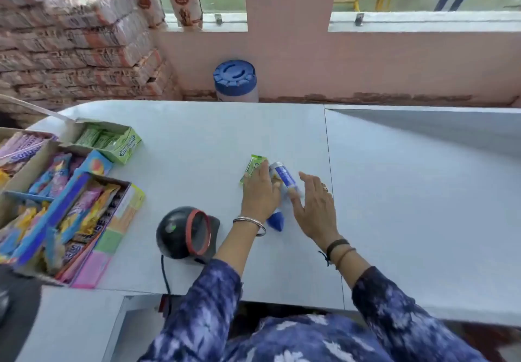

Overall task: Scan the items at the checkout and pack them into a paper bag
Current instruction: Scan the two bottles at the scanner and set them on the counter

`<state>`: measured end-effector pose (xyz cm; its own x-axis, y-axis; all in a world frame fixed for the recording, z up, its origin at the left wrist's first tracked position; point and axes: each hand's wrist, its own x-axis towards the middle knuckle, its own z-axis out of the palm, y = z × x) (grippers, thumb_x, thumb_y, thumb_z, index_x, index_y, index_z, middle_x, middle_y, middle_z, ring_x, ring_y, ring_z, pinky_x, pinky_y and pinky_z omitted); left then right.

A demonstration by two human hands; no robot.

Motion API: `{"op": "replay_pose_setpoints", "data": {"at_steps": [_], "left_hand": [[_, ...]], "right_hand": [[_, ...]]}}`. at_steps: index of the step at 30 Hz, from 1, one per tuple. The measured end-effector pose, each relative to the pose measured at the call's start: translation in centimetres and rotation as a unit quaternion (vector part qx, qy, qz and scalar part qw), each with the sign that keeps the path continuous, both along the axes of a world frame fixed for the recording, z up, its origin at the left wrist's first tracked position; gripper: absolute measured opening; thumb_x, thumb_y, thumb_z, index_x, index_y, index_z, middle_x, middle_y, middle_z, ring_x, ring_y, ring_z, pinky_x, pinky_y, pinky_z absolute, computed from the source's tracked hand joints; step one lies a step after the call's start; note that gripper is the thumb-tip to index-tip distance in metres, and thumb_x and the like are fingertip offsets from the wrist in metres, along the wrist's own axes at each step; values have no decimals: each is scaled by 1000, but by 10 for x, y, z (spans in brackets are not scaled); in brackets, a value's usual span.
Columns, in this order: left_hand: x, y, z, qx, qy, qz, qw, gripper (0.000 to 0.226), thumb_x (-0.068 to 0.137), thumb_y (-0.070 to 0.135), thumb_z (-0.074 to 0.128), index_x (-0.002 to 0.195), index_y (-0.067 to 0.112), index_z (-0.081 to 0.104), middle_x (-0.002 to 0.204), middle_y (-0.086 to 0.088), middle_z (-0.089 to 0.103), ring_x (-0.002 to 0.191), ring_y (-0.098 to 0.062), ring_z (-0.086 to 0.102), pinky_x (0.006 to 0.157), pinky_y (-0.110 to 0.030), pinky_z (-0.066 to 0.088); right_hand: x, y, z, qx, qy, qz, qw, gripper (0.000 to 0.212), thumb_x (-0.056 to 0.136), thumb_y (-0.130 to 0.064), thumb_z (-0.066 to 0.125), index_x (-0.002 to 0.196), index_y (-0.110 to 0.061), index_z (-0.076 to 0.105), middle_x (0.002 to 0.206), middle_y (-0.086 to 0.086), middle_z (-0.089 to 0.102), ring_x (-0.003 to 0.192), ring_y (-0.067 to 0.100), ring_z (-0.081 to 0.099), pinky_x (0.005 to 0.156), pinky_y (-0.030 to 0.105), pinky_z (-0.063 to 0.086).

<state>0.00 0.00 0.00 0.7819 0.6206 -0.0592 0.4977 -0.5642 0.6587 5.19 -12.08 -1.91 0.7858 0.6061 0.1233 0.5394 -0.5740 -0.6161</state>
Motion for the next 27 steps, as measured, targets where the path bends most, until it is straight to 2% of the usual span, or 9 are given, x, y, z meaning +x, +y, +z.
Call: {"op": "replay_pose_setpoints", "data": {"at_steps": [4,7,8,10,12,13,18,22,27], "left_hand": [[13,8,-1,-20,25,5,999,60,84,2,45,141,5,27,138,-18,44,124,-34,43,105,-42,38],[17,12,-6,-35,38,28,998,55,84,10,53,135,3,35,135,-18,42,124,-32,42,103,-37,35],[18,13,-4,-45,30,40,998,52,83,15,57,130,2,40,131,-19,44,121,-32,44,101,-37,36],[16,10,0,-86,11,43,995,51,79,26,66,120,-1,49,120,-21,49,112,-33,47,97,-39,40],[5,-7,5,-131,-22,24,991,53,77,29,70,119,2,53,114,-16,48,106,-28,49,96,-37,43],[-1,-18,8,-152,-48,25,987,51,76,28,71,119,6,53,113,-12,45,104,-25,50,94,-35,45],[-24,-75,13,-214,-163,102,958,49,73,23,75,104,21,36,118,-2,34,97,-17,53,80,-22,49],[-33,-96,15,-218,-227,133,940,52,73,17,75,103,20,33,114,-8,49,92,-20,60,76,-18,53],[-40,-102,22,-203,-265,151,930,53,74,14,74,105,24,32,119,-6,47,95,-12,57,76,-13,50]], "right_hand": [[6,3,-17,-43,99,-18,994,58,86,-49,55,128,-10,46,124,11,57,110,28,54,91,38,43],[15,0,-19,97,228,-43,968,46,81,-36,68,118,-13,53,113,5,61,98,20,57,78,20,48],[21,-2,-15,174,297,-65,937,44,77,-33,71,114,-16,54,109,2,62,95,17,59,72,14,48],[36,-9,-7,327,433,-98,834,41,72,-30,71,107,-20,52,103,0,62,89,13,62,68,14,52],[52,-15,2,394,505,-86,763,42,72,-26,68,109,-16,51,102,3,63,87,13,65,70,21,54],[59,-16,5,403,527,-64,746,41,74,-26,67,110,-14,52,102,4,63,87,15,65,72,24,55],[61,-8,19,361,574,51,733,50,72,-36,64,114,-9,58,108,7,62,89,18,61,76,29,54],[52,-5,28,347,595,105,717,55,78,-39,51,121,-5,52,108,4,66,89,15,63,77,31,56],[44,-4,36,372,619,144,676,66,67,-48,68,119,-9,55,111,-1,69,93,12,66,79,30,57]]}}
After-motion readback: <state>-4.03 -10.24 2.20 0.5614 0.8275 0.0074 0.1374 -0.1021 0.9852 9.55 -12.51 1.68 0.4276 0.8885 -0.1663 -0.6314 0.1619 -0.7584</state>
